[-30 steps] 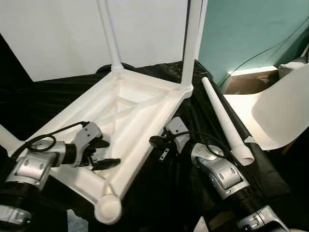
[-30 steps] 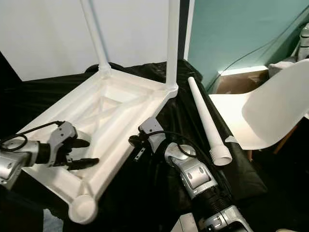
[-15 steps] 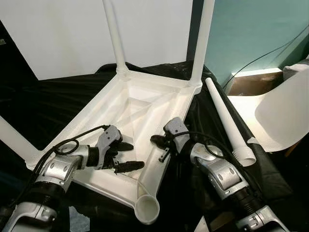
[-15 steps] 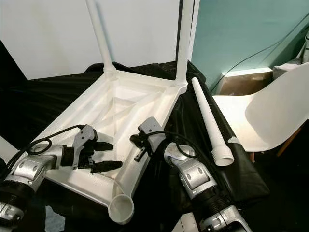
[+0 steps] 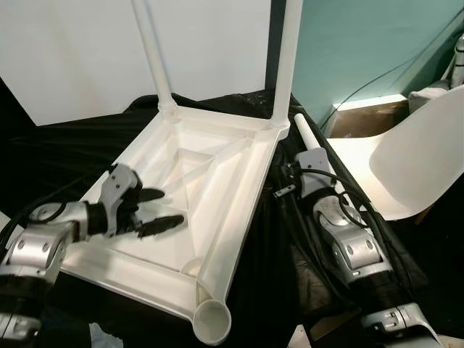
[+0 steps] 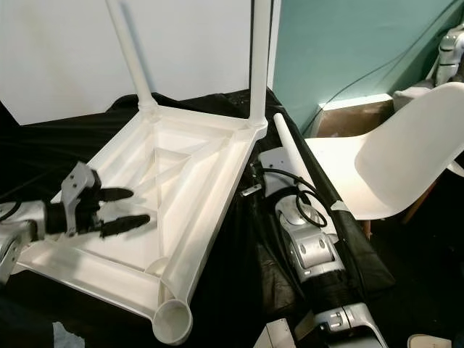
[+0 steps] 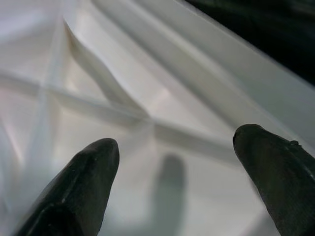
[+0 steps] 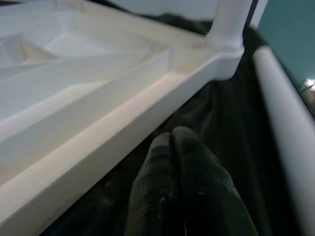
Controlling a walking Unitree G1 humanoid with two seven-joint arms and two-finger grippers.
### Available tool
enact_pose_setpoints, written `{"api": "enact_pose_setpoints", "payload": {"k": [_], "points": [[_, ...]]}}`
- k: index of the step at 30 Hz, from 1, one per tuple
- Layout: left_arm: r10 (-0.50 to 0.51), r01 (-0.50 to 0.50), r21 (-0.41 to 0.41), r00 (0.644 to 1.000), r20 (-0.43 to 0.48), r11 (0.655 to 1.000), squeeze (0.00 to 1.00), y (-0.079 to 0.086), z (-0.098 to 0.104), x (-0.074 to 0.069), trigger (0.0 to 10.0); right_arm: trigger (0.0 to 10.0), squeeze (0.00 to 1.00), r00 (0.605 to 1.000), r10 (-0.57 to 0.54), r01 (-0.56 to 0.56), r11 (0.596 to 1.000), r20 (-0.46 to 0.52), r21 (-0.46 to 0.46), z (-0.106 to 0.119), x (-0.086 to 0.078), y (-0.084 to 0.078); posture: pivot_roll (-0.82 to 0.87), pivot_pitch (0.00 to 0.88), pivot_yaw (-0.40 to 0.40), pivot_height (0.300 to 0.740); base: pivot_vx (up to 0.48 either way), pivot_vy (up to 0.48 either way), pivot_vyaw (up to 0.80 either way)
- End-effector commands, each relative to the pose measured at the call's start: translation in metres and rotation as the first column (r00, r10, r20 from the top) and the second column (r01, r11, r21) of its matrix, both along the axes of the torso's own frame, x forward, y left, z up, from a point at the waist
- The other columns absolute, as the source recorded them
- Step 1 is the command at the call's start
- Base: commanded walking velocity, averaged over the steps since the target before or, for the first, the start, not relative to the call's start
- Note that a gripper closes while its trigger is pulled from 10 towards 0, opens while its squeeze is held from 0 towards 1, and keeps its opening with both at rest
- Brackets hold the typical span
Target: Building children table
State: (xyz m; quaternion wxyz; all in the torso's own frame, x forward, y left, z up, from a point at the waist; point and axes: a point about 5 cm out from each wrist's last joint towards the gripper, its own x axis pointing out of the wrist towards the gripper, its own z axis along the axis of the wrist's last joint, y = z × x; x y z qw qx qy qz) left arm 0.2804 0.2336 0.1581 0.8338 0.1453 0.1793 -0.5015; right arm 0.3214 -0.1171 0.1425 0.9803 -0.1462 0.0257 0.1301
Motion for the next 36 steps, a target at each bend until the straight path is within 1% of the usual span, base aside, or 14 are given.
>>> {"api": "enact_pose_setpoints", "payload": {"k": [1, 5, 7, 9, 14, 17, 20, 23, 27, 28, 31, 34, 35, 36], "points": [[-0.241, 0.239, -0.031, 0.964, -0.109, 0.971, 0.0, -0.002, 0.003, -0.014, 10.0, 10.0, 0.0, 1.0, -0.012, 0.012, 1.0, -0.009, -0.012, -0.001, -0.001, -0.001, 0.0, 0.0, 0.025, 0.74, 0.0, 0.0, 0.0], [-0.237, 0.244, 0.016, 0.956, -0.175, 0.97, 0.0, 0.013, -0.002, -0.021, 10.0, 10.0, 0.0, 0.999, -0.029, 0.028, 1.0, -0.039, -0.014, -0.006, 0.003, 0.0, 0.0, 0.0, 0.023, 0.74, 0.0, 0.0, 0.0], [-0.232, 0.258, 0.084, 0.943, -0.239, 0.962, 0.0, 0.023, -0.008, -0.027, 10.0, 10.0, 0.0, 0.999, -0.023, 0.023, 1.0, -0.048, -0.004, -0.005, 0.01, 0.001, 0.02, 0.0, 0.016, 0.74, 0.0, 0.0, 0.0], [-0.243, 0.276, 0.086, 0.931, -0.273, 0.957, 0.0, 0.028, -0.005, -0.032, 10.0, 10.0, 0.0, 0.999, -0.024, 0.023, 1.0, -0.046, -0.004, -0.002, 0.015, 0.0, 0.02, 0.0, 0.013, 0.74, 0.0, 0.0, 0.0], [-0.281, 0.311, 0.064, 0.915, -0.289, 0.948, 0.0, 0.03, 0.002, -0.04, 10.0, 10.0, 0.0, 0.998, -0.032, 0.032, 0.999, -0.046, -0.007, -0.001, 0.018, -0.003, 0.02, 0.0, 0.014, 0.74, 0.0, 0.0, 0.0], [-0.344, 0.388, 0.072, 0.877, -0.336, 0.919, 0.0, 0.025, -0.007, -0.056, 10.0, 10.0, 0.0, 0.997, -0.039, 0.04, 0.999, -0.062, 0.001, -0.004, 0.018, -0.004, 0.02, 0.0, 0.014, 0.74, 0.0, 0.0, 0.0], [-0.371, 0.419, 0.071, 0.861, -0.348, 0.905, 0.0, 0.022, -0.012, -0.061, 10.0, 10.0, 0.0, 0.997, -0.036, 0.037, 0.999, -0.073, 0.009, -0.006, 0.016, -0.001, 0.02, 0.0, 0.011, 0.74, 0.0, 0.0, 0.0], [-0.393, 0.433, 0.046, 0.854, -0.342, 0.9, 0.0, 0.019, -0.01, -0.062, 10.0, 10.0, 0.0, 0.996, -0.026, 0.027, 1.0, -0.081, 0.011, -0.009, 0.015, 0.001, 0.02, 0.0, 0.006, 0.74, 0.0, 0.0, 0.0], [-0.411, 0.454, 0.064, 0.852, -0.324, 0.889, 0.0, 0.014, -0.015, -0.064, 10.0, 10.0, 0.0, 0.996, -0.019, 0.021, 1.0, -0.091, 0.013, -0.01, 0.016, 0.001, 0.02, 0.0, 0.005, 0.74, 0.0, 0.0, 0.0], [-0.417, 0.465, 0.102, 0.856, -0.306, 0.879, 0.0, 0.009, -0.023, -0.064, 10.0, 10.0, 0.0, 0.995, -0.02, 0.022, 1.0, -0.094, 0.018, -0.01, 0.017, 0.001, 0.02, 0.0, 0.003, 0.74, 0.0, 0.0, 0.0], [-0.421, 0.47, 0.13, 0.86, -0.288, 0.873, 0.0, 0.005, -0.029, -0.064, 10.0, 10.0, 0.0, 0.995, -0.021, 0.023, 0.999, -0.096, 0.022, -0.01, 0.018, 0.001, 0.02, 0.0, 0.003, 0.74, 0.0, 0.0, 0.0], [-0.42, 0.458, 0.209, 0.884, -0.204, 0.864, 0.0, -0.01, -0.045, -0.056, 10.0, 10.0, 0.0, 0.996, -0.018, 0.021, 0.999, -0.091, 0.034, -0.007, 0.02, 0.001, 0.02, 0.0, 0.002, 0.74, 0.0, 0.0, 0.0], [-0.42, 0.458, 0.209, 0.884, -0.204, 0.864, 0.0, -0.01, -0.045, -0.056, 10.0, 10.0, 0.0, 0.996, -0.018, 0.021, 0.999, -0.091, 0.034, -0.007, 0.02, 0.001, 0.02, 0.0, 0.002, 0.74, 0.0, 0.0, 0.0], [-0.424, 0.457, 0.265, 0.889, -0.175, 0.849, 0.0, -0.013, -0.05, -0.053, 10.0, 10.0, 0.0, 0.996, -0.016, 0.02, 0.999, -0.093, 0.04, -0.007, 0.02, 0.001, 0.02, 0.0, 0.001, 0.74, 0.0, 0.0, 0.0]]}}
